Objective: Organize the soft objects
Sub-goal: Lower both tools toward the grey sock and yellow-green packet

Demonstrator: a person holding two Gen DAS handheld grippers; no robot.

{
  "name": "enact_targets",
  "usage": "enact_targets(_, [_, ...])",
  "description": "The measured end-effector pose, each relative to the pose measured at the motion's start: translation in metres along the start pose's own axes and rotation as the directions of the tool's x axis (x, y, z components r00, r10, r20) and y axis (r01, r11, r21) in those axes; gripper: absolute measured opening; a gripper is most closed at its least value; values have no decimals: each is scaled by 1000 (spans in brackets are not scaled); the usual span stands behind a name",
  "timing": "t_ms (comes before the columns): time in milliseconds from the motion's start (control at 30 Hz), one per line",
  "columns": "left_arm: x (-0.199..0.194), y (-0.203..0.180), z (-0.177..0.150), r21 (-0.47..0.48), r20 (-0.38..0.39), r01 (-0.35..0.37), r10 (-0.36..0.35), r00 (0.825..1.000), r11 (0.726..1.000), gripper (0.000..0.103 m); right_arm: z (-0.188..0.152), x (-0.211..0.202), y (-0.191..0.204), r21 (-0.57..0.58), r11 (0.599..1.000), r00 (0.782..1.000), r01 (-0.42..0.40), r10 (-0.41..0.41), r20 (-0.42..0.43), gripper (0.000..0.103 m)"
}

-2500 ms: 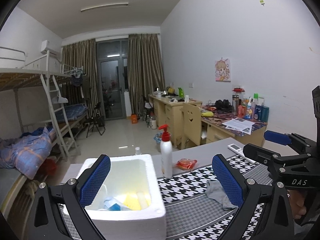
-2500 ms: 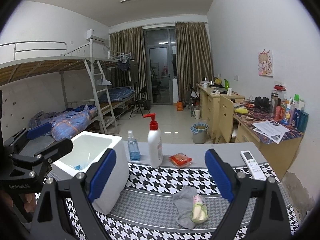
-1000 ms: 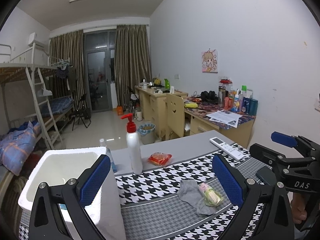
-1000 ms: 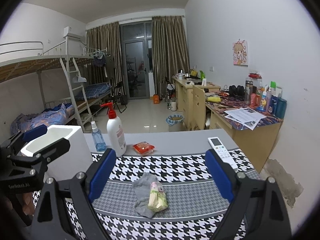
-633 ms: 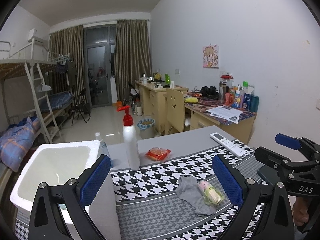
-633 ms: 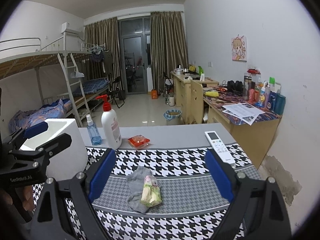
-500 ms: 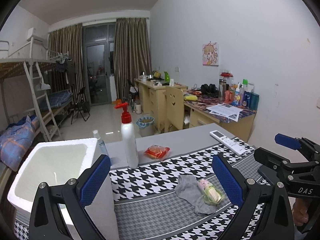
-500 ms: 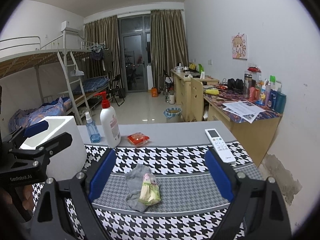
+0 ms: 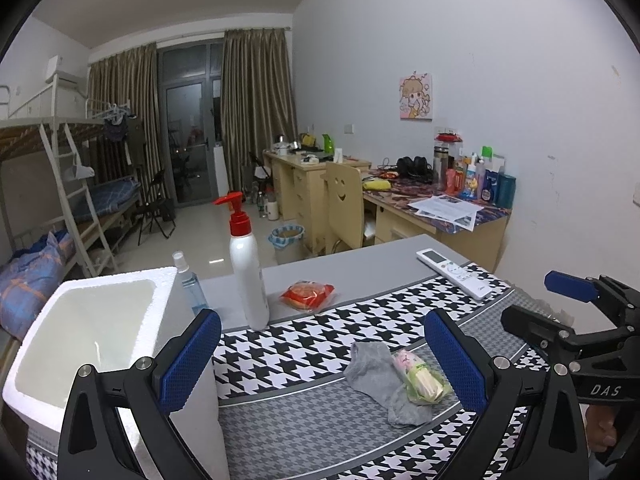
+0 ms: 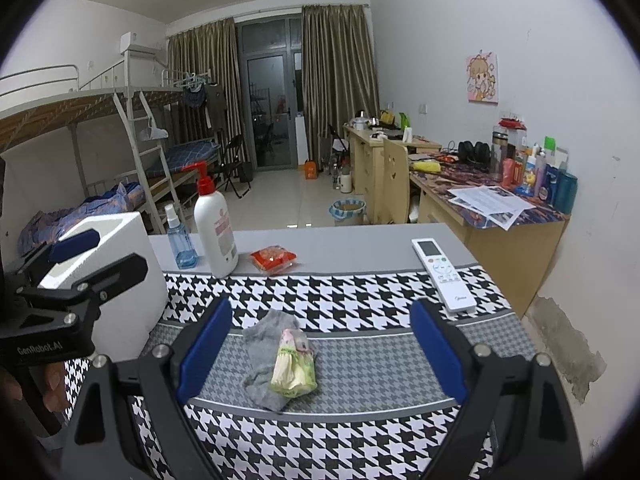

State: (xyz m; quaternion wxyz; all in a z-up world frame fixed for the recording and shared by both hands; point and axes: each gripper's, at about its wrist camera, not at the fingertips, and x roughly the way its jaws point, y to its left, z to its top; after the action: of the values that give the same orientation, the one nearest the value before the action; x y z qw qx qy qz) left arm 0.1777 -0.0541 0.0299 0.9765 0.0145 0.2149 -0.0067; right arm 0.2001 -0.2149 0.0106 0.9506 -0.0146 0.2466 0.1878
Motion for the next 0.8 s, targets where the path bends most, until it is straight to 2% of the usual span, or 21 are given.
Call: enact_targets(800, [29, -9, -18, -6, -75, 12, -12, 997, 1000, 102, -17, 28, -7, 2, 1000, 995, -8, 8, -103, 93])
